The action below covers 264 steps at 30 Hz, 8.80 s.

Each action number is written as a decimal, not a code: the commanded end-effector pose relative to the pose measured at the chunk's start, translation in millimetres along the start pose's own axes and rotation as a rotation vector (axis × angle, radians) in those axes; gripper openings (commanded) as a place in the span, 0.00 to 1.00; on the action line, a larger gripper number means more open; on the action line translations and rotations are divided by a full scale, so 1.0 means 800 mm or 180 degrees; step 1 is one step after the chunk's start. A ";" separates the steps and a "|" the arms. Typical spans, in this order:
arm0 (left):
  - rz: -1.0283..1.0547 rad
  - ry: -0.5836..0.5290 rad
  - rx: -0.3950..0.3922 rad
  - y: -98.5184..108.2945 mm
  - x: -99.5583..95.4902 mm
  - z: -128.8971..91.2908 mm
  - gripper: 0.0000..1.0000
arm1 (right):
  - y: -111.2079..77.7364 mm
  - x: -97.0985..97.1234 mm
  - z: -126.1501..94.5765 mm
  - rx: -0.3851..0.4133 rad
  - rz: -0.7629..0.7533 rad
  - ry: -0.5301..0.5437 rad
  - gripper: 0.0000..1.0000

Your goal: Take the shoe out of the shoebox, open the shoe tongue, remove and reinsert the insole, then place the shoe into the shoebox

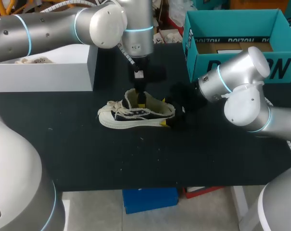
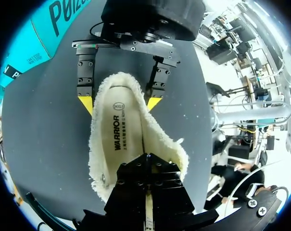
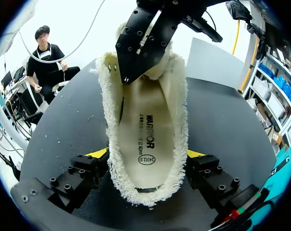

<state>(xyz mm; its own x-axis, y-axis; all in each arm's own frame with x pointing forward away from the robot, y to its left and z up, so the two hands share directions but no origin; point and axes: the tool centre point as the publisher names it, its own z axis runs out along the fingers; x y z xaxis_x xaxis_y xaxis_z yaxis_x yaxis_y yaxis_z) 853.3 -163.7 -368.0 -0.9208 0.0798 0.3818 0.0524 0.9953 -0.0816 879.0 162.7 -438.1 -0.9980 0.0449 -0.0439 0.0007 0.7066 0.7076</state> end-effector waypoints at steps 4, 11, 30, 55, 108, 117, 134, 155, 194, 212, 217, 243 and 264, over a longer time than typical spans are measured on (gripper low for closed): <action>-0.0025 0.0051 -0.0018 -0.004 -0.006 0.017 0.00 | -0.002 0.000 0.001 0.0009 0.0004 -0.0003 0.00; -0.0069 0.0081 0.0008 -0.002 -0.007 0.033 0.00 | -0.002 0.000 0.001 0.0009 0.0004 -0.0003 0.00; -0.0120 0.0052 0.0077 -0.002 -0.006 0.052 0.00 | -0.002 0.000 0.001 0.0009 0.0004 -0.0003 0.00; -0.0173 -0.0020 0.0014 0.000 -0.003 0.068 0.17 | -0.002 0.000 0.001 0.0009 0.0004 -0.0003 0.00; -0.0662 -0.2446 -0.0688 0.054 -0.080 0.076 0.39 | -0.002 0.000 0.001 0.0009 0.0004 -0.0003 0.00; -0.0647 -0.2545 -0.0524 0.050 -0.080 0.063 0.35 | -0.002 0.000 0.001 0.0009 0.0004 -0.0003 0.00; -0.0517 -0.2092 -0.0321 0.035 -0.067 0.058 0.00 | -0.002 0.000 0.001 0.0009 0.0004 -0.0003 0.00; -0.0545 -0.1648 0.0228 0.027 -0.046 0.017 0.00 | -0.002 0.000 0.001 0.0009 0.0004 -0.0003 0.00; -0.0335 -0.1601 0.0228 -0.007 -0.046 0.037 0.44 | -0.002 0.000 0.001 0.0009 0.0004 -0.0003 0.00; -0.0283 -0.1983 0.0219 -0.025 -0.036 0.042 0.50 | -0.002 0.000 0.001 0.0009 0.0004 -0.0003 0.00; -0.0284 -0.2024 0.0249 -0.034 -0.042 0.040 0.49 | -0.002 0.000 0.001 0.0009 0.0004 -0.0003 0.00; -0.0179 -0.1892 0.0581 -0.034 -0.007 0.000 0.00 | -0.002 0.000 0.001 0.0009 0.0004 -0.0003 0.00; -0.0154 -0.1239 0.1835 -0.045 0.094 -0.144 0.00 | -0.002 0.000 0.001 0.0009 0.0004 -0.0003 0.00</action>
<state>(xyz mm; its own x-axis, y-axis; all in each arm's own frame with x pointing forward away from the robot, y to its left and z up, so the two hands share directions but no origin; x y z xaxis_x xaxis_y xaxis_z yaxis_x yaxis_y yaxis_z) 840.9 -208.6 -258.9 -0.9938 -0.0851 0.0715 -0.1107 0.8138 -0.5705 878.5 161.6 -437.3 -0.9980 0.0443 -0.0440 0.0002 0.7064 0.7078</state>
